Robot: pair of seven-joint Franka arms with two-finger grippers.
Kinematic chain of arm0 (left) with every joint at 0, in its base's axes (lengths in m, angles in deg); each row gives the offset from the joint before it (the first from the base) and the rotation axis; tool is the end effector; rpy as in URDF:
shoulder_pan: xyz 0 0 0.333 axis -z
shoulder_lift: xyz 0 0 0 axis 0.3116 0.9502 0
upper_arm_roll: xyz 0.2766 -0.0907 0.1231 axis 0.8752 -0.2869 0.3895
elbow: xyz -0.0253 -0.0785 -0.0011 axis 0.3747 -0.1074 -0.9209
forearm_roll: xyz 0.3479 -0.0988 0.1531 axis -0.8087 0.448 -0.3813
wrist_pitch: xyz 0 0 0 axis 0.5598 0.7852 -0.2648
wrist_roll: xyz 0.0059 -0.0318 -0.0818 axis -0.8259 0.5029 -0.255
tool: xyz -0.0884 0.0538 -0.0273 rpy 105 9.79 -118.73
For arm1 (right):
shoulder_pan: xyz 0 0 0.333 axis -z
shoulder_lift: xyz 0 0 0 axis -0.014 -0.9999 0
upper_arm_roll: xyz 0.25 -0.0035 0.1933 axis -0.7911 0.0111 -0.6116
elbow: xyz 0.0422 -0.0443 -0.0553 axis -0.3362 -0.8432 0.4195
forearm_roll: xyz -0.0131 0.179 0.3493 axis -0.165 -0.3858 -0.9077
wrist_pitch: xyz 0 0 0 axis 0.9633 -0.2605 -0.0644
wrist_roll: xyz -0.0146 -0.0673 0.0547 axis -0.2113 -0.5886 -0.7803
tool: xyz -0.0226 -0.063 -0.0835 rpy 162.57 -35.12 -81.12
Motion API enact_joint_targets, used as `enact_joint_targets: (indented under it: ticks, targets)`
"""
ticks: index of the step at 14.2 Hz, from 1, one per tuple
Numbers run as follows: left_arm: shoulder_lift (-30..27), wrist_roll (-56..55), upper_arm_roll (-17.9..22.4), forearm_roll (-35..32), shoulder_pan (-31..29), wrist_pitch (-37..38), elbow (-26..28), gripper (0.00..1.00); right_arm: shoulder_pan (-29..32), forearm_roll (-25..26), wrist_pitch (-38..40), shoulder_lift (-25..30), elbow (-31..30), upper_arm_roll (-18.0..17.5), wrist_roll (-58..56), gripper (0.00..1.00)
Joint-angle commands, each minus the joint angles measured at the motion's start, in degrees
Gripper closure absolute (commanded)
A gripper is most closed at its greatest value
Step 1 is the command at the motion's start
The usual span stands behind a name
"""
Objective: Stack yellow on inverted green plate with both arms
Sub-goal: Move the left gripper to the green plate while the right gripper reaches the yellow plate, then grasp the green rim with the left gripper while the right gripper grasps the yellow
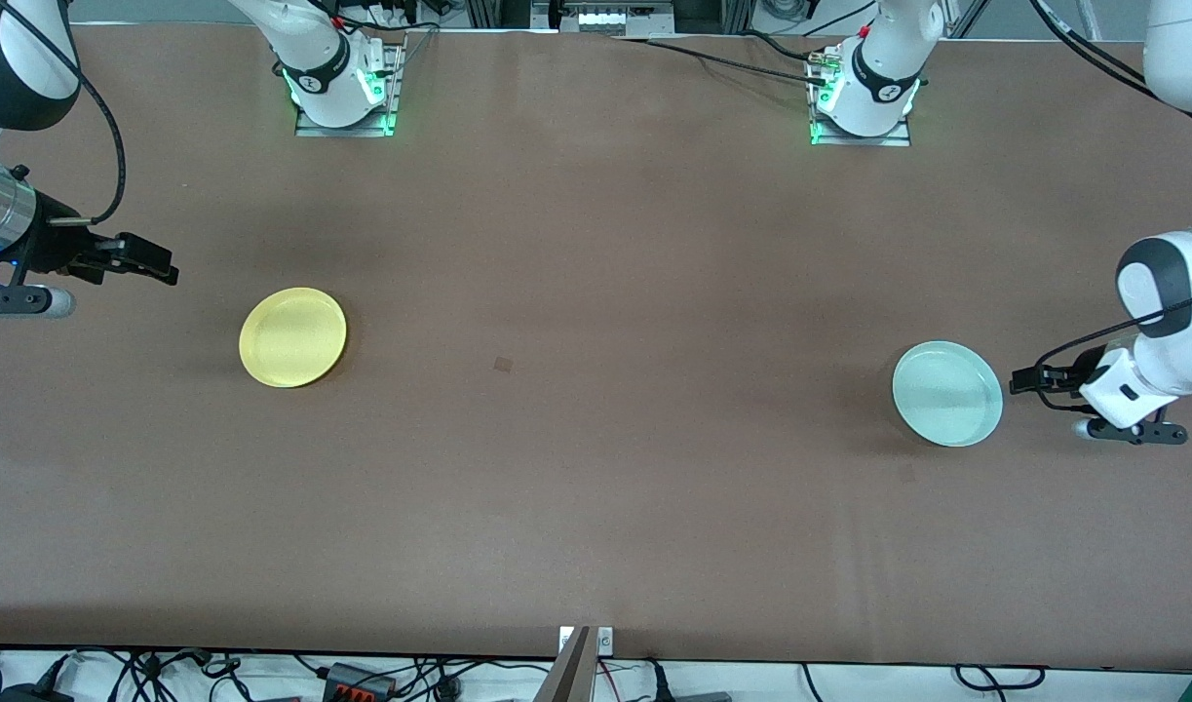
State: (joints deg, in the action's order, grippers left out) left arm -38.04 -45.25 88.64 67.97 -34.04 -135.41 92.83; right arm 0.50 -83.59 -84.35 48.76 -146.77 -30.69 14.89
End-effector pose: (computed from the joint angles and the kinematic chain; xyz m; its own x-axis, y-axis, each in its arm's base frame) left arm 0.6227 0.1717 0.2609 0.9954 -0.0624 -0.0731 -0.0607 -0.9979 0.0244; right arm 0.5724 -0.0242 0.5215 0.9964 -0.0091 -0.0847 -0.0109 -0.9997 -0.0213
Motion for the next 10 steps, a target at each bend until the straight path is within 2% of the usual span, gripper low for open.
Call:
enact_joint_targets:
  ticks: [1,3,5,8,10]
  targets:
    - [2.6,6.4,-2.0,5.2,-3.2,-3.9,1.1,0.01,0.3,-0.5,0.8,-1.6,0.8,-0.1,-0.3,0.00]
    - [4.9,11.7,-3.6,11.3,-5.6,-4.0,0.9,0.04,0.1,-0.5,0.8,-4.3,0.8,-0.1,-0.3,0.00]
    - [6.6,15.5,-3.6,14.3,-5.9,-4.1,0.3,0.11,0.1,-0.5,0.5,-6.6,0.8,-0.2,0.2,0.00]
    - [7.7,17.2,-3.6,15.8,-6.3,-4.8,0.3,0.29,0.6,-0.8,0.0,-9.0,0.8,-0.1,0.4,0.00]
    - [7.8,17.2,-3.6,15.8,-6.5,-4.8,0.2,0.44,0.6,-0.3,-0.2,-10.3,0.8,0.1,0.3,0.00]
